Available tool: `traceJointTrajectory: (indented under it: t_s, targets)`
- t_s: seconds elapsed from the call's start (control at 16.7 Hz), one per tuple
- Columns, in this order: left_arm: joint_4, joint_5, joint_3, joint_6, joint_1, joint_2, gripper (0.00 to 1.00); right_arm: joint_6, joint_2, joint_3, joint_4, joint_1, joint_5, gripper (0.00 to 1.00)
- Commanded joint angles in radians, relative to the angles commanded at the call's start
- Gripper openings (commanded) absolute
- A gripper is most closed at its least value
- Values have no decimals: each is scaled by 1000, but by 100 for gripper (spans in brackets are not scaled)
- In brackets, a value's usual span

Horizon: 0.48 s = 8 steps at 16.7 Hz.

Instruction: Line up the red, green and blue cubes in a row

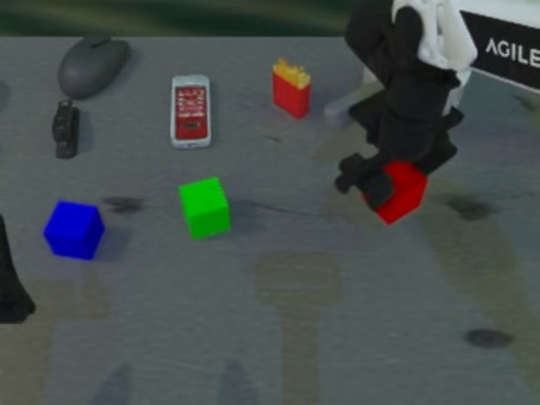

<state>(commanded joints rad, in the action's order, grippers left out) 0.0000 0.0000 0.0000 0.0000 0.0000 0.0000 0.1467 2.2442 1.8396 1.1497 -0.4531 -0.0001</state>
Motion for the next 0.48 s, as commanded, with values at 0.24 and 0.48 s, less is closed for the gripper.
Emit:
traceJointTrajectory:
  t_s: [0.24, 0.48]
  targets:
    - [0, 0, 0, 0, 0, 0, 100, 0, -11, 13, 17, -1, 0, 0]
    - [0, 0, 0, 0, 0, 0, 100, -27, 16, 44, 37, -9, 0, 0]
